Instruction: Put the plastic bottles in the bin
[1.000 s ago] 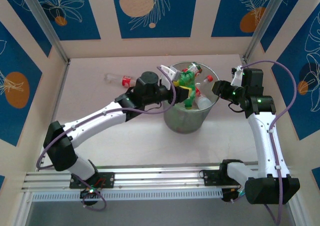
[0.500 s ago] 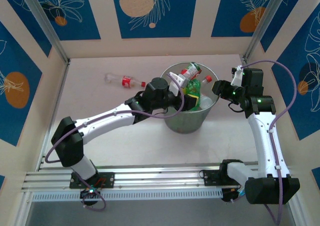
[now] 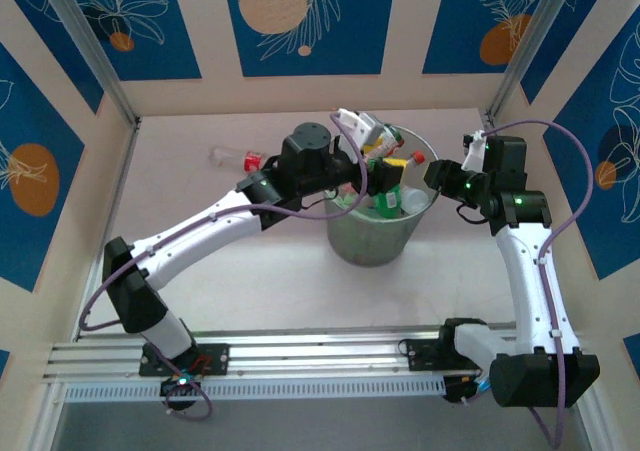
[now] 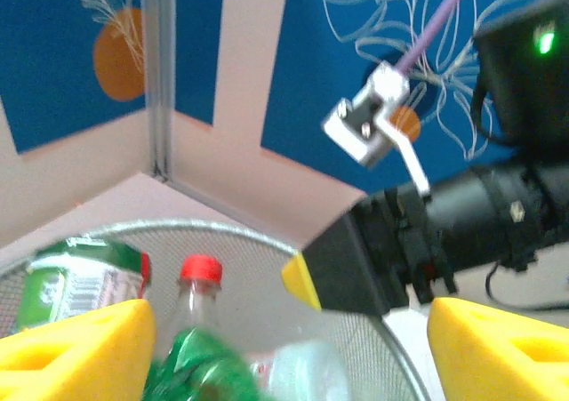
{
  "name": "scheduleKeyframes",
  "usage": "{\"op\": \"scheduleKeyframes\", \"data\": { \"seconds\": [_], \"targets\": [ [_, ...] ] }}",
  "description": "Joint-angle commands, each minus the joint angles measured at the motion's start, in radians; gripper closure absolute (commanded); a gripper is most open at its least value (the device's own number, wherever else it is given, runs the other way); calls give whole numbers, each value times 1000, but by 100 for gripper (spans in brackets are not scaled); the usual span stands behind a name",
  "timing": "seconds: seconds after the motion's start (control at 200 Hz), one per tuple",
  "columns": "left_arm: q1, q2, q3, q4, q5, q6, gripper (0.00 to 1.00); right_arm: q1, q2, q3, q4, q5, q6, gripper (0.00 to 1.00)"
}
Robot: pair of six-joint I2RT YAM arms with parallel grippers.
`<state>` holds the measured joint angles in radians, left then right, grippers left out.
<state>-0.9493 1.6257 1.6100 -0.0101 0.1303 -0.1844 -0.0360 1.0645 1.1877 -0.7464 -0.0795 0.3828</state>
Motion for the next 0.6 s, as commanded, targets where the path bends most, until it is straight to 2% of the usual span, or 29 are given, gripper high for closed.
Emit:
{"op": "scheduleKeyframes", "data": {
  "seconds": [0.0,0.22,0.485,0.595],
  "targets": [
    [4,58,77,-53,-56,33,32,-1,2,-12,13,-20,-5,54],
    [3,156,145,-125,-14,-28,49,-4,-2,-11,10,-16,-9,54],
    [3,136,1,-59,20,-158,63,-5,-3,-16,12,-15,-11,54],
    [3,121,-18,-65,19,-162,65,-6,-1,-19,16,-18,-10,54]
  ]
}}
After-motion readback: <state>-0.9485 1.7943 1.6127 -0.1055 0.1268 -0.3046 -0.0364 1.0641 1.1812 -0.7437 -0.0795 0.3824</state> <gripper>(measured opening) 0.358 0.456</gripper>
